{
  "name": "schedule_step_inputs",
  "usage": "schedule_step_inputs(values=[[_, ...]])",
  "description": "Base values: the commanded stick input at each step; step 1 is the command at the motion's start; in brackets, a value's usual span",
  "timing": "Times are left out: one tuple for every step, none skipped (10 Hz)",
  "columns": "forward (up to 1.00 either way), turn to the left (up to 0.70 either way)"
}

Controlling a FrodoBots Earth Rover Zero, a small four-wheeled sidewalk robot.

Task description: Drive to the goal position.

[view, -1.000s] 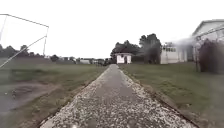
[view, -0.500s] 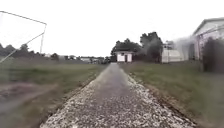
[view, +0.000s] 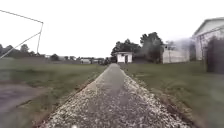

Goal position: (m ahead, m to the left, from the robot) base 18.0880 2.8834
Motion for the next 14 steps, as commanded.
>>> schedule_step_inputs(values=[[0.7, 0.0], [0.7, 0.0], [0.7, 0.0], [0.7, 0.0], [0.7, 0.0], [0.7, 0.0], [0.7, 0.0], [0.7, 0.0], [0.7, 0.0], [0.7, 0.0], [0.7, 0.0], [0.7, 0.0], [0.7, 0.0], [0.7, 0.0]])
